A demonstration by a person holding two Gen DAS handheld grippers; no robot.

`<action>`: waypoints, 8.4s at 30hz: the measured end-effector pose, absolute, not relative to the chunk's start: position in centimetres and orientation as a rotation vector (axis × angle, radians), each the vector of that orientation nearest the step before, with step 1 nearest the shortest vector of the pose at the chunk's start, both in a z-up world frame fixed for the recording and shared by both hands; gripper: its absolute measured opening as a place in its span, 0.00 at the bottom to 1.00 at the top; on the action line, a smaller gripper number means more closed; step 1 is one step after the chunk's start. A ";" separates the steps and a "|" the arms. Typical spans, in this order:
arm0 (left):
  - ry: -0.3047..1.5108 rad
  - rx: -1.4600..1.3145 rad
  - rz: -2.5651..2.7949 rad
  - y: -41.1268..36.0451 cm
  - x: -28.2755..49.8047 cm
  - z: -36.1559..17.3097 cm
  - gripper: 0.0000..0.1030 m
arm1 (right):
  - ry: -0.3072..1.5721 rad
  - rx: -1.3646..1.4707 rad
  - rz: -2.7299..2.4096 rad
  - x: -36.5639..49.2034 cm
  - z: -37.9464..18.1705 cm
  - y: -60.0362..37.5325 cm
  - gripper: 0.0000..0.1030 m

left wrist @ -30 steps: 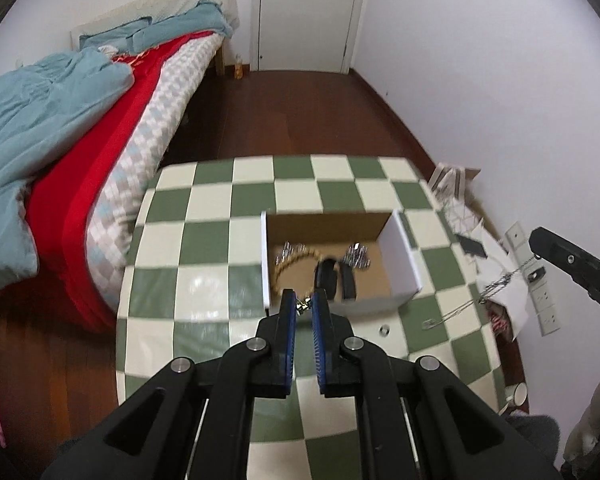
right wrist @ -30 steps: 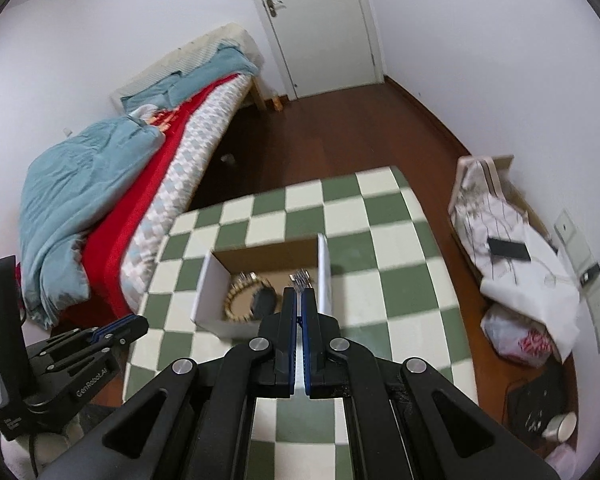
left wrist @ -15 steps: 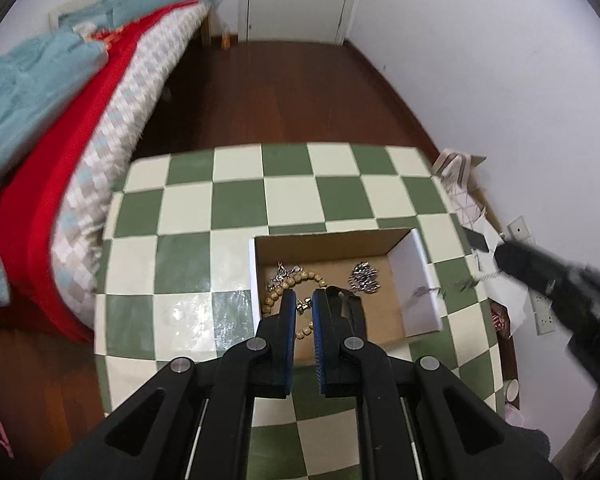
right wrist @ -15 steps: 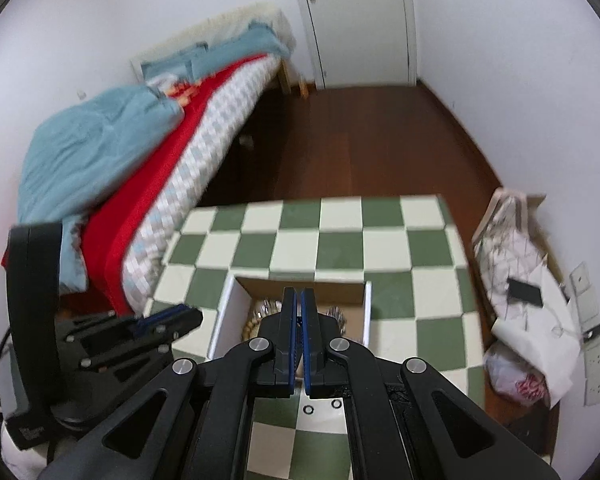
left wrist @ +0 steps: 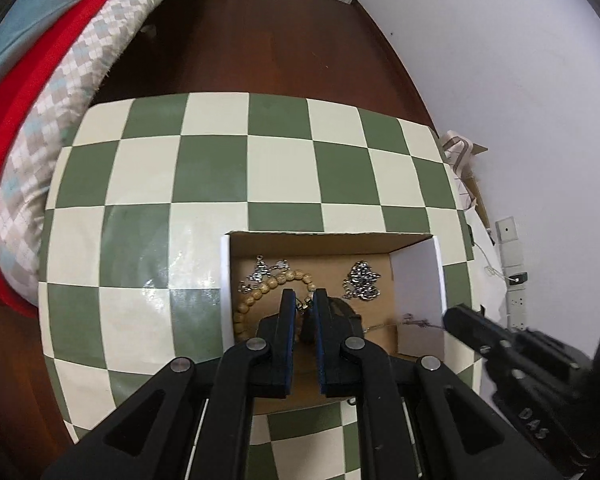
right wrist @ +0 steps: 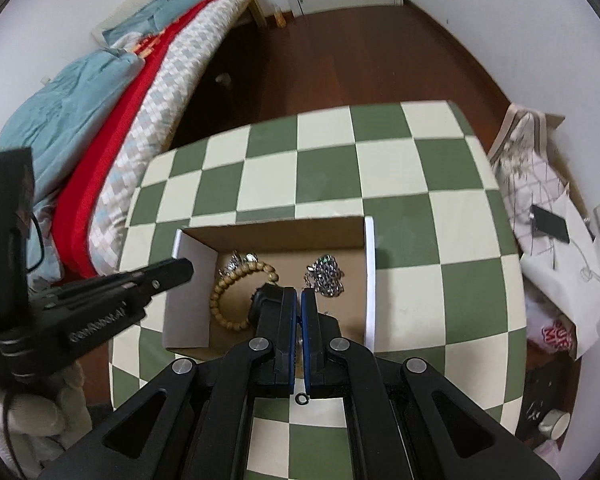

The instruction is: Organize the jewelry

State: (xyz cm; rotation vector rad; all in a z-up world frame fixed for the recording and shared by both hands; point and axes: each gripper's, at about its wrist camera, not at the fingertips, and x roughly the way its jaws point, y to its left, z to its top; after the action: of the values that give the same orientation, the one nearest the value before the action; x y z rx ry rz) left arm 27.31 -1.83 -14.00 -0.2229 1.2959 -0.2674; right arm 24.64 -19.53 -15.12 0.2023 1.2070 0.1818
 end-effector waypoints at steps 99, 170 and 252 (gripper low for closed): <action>1.092 0.145 0.230 -2.4 12.9 -19.6 0.99 | 1.004 0.065 0.015 12.3 -25.3 -20.6 0.13; 0.967 0.028 -0.041 -3.6 23.5 -13.3 0.09 | 0.907 0.081 0.124 23.9 -16.8 -19.1 0.13; 0.867 -0.068 0.015 0.9 -3.6 6.9 1.00 | 0.824 -0.004 -0.003 -7.2 7.9 -19.4 1.00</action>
State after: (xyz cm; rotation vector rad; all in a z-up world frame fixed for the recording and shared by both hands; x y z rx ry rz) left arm -3.63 0.87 6.93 -0.0681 0.8667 0.0147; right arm -7.23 -19.42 7.87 -0.0044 0.8240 -0.0032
